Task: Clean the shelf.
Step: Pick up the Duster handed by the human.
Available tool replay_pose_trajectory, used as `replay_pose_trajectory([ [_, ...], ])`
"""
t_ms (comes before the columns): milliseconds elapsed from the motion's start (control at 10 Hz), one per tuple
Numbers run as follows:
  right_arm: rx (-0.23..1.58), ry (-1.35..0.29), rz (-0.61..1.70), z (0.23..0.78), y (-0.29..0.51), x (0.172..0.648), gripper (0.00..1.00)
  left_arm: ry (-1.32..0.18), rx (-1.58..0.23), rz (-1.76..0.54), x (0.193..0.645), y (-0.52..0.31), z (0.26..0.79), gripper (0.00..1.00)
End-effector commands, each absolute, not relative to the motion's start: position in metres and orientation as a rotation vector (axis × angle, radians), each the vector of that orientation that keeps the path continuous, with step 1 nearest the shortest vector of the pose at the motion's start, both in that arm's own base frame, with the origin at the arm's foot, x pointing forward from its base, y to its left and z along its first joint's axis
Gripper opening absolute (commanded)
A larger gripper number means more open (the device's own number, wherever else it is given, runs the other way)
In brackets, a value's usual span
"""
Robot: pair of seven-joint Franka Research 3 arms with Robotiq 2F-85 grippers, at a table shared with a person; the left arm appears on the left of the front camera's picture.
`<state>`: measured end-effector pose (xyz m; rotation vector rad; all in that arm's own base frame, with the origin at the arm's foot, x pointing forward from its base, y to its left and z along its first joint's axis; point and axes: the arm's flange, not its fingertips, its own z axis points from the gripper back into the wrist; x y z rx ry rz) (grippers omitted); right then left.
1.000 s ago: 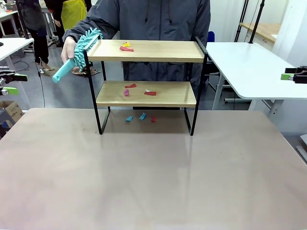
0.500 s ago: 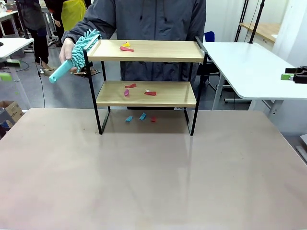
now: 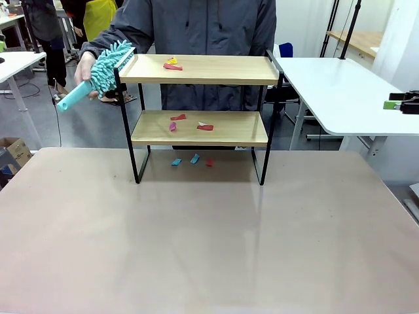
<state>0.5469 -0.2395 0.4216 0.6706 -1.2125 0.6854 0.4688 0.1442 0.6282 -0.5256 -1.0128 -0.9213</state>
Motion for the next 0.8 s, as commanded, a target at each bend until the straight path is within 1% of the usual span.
replay_pose_trajectory([
  [0, 0.665, -1.211, 0.689, 0.423, -0.238, 0.548, 1.0, -0.841, -0.528, -0.903, 0.431, 0.106, 0.628, 1.0],
  [200, 0.665, -1.211, 0.689, 0.423, -0.238, 0.548, 1.0, -0.747, -0.364, -0.893, 0.408, 0.079, 0.628, 1.0],
  [300, 0.665, -1.211, 0.689, 0.423, -0.238, 0.548, 1.0, -0.727, -0.336, -0.911, 0.405, 0.067, 0.627, 1.0],
  [500, 0.665, -1.211, 0.689, 0.423, -0.238, 0.548, 1.0, -0.712, -0.3, -0.917, 0.411, 0.051, 0.62, 1.0],
  [600, 0.665, -1.211, 0.689, 0.423, -0.238, 0.548, 1.0, -0.728, -0.342, -0.929, 0.405, 0.066, 0.63, 1.0],
  [700, 0.665, -1.211, 0.689, 0.423, -0.238, 0.548, 1.0, -0.728, -0.342, -0.929, 0.405, 0.066, 0.63, 1.0],
])
